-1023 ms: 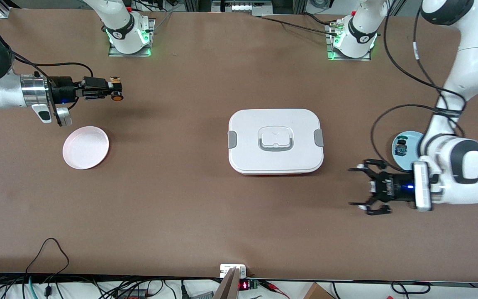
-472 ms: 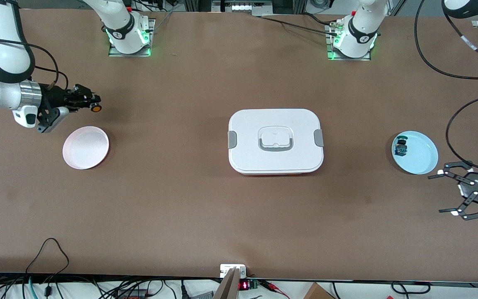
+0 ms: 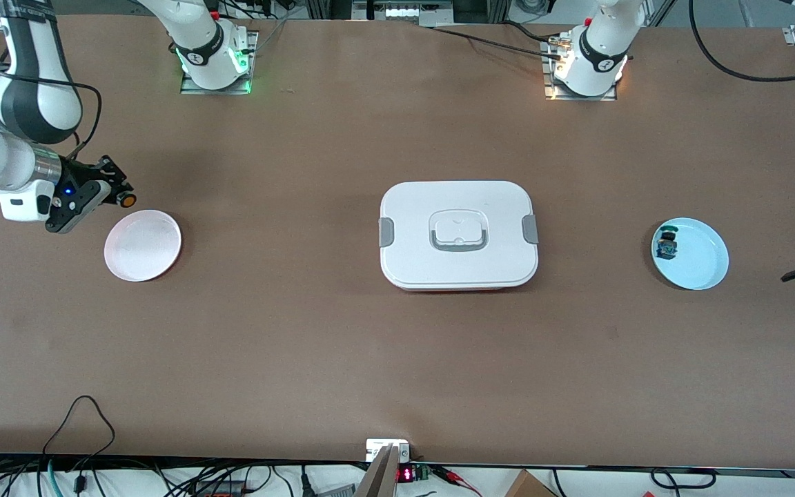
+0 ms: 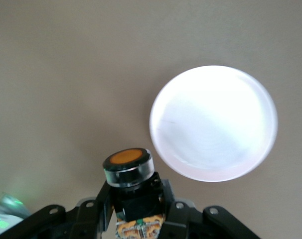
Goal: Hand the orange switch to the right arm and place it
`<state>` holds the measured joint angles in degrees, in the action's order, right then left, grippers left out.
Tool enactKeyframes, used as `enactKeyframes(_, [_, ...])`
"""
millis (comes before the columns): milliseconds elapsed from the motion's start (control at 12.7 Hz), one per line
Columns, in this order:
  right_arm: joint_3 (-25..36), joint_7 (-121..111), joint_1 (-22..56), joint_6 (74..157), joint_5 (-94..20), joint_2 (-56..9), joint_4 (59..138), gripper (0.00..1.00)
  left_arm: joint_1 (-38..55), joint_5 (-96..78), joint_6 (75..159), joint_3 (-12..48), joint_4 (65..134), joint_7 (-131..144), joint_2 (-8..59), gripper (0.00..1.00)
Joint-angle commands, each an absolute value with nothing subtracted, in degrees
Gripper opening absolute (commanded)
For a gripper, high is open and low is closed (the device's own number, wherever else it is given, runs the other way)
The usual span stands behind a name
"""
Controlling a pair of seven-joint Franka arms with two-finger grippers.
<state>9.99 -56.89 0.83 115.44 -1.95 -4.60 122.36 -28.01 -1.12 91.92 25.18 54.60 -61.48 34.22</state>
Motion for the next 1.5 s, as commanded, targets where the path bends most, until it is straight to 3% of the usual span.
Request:
enactKeyframes(0, [9.67, -64.31, 0.62, 121.97, 3.06, -4.74, 124.71, 0.14, -26.55, 4.47, 86.68, 24.61, 59.13, -44.82, 29.2, 1.0])
enactKeyframes(472, [9.67, -73.72, 0.44, 134.54, 5.1, -7.99, 128.05, 0.14, -21.36, 7.91, 78.68, 24.26, 65.82, -20.25, 17.34, 1.0])
enactKeyframes(630, [9.67, -77.94, -0.7, 138.5, 5.1, -9.66, 128.76, 0.14, -17.69, 7.65, 79.01, 22.25, 74.33, -12.7, 10.57, 1.0])
enactKeyframes(944, [9.67, -82.09, -0.79, 142.03, 5.01, -11.95, 128.85, 0.14, 1.65, -0.05, 80.5, -2.24, 81.1, -5.2, 6.07, 1.0])
enactKeyframes(1180, [9.67, -82.18, -0.79, 143.08, 5.01, -13.35, 128.85, 0.14, 1.93, -0.79, 83.75, -3.43, 87.87, 0.57, 2.3, 1.0])
enactKeyframes(1416, [9.67, -82.18, -0.88, 146.42, 5.01, -16.25, 128.85, 0.14, 2.37, -0.35, 84.29, -2.38, 90.09, 6.85, 0.97, 1.0])
